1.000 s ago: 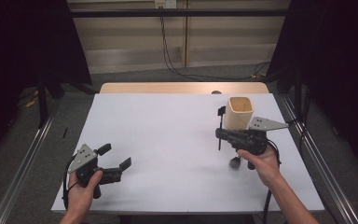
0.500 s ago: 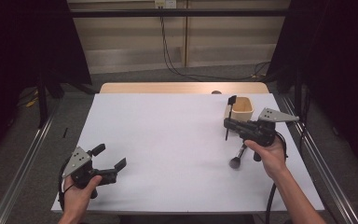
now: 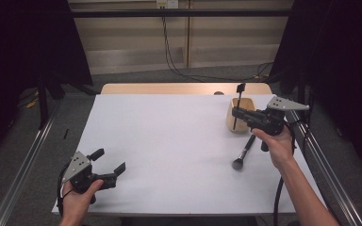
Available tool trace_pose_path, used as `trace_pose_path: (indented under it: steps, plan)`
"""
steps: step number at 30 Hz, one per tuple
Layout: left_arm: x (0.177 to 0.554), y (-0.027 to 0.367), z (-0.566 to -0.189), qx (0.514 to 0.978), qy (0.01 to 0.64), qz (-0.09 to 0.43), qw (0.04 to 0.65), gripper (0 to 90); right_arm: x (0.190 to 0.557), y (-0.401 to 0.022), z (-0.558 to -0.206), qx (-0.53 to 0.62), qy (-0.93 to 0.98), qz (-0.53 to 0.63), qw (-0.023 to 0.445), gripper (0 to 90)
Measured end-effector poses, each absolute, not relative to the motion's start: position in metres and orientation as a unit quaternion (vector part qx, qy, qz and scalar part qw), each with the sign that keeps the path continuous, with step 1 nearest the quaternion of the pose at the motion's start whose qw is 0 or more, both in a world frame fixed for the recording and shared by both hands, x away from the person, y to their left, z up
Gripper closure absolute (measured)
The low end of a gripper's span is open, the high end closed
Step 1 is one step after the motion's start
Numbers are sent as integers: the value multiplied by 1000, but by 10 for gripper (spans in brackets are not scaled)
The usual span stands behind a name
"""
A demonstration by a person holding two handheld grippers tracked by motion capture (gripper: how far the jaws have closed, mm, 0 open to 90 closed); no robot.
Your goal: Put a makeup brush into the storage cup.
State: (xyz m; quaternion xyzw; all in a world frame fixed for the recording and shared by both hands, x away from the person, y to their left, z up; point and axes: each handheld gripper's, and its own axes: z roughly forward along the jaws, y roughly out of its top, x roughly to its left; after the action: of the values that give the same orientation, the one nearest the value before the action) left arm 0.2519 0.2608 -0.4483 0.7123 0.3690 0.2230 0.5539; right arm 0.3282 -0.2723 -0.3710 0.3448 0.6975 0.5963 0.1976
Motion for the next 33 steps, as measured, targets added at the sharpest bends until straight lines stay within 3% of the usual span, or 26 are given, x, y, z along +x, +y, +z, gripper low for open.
trace_pose_path:
  steps: [33]
  plan:
    - [252,264,-449,712,373,227,550,52,386,-293,-364,416,658,563,277,858]
